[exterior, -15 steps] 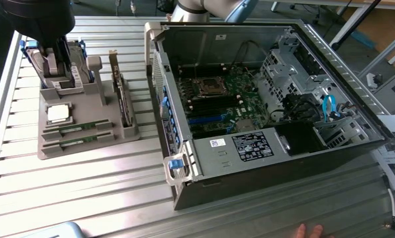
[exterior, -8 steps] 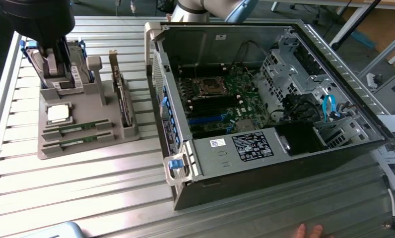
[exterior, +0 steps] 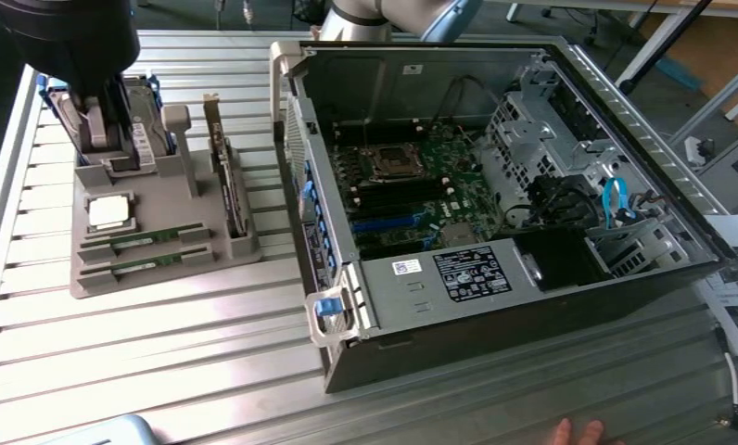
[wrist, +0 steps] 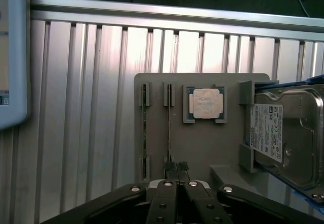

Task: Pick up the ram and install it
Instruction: 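Pick up the ram and move it above insertion slot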

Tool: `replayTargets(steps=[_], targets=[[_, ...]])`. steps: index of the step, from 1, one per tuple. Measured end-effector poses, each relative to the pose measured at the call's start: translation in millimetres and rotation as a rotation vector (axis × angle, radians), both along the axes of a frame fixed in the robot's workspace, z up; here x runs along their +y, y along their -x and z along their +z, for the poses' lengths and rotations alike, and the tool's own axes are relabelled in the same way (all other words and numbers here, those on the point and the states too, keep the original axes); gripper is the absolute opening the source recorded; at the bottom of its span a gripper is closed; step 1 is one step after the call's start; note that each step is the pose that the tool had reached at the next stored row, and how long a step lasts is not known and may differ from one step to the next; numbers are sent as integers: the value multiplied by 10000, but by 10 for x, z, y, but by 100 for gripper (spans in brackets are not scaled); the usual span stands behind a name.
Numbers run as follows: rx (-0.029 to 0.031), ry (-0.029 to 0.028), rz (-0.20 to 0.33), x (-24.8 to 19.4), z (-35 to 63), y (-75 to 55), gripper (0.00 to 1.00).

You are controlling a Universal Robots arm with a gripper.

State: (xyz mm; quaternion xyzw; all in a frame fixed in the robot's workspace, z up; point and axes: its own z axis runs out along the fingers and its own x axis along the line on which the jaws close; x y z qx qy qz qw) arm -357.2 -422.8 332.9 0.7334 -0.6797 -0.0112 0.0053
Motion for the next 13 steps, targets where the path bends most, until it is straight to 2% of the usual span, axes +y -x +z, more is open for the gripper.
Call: replayTargets(steps=[13], targets=[[0,0,0,-129,0,0,11]])
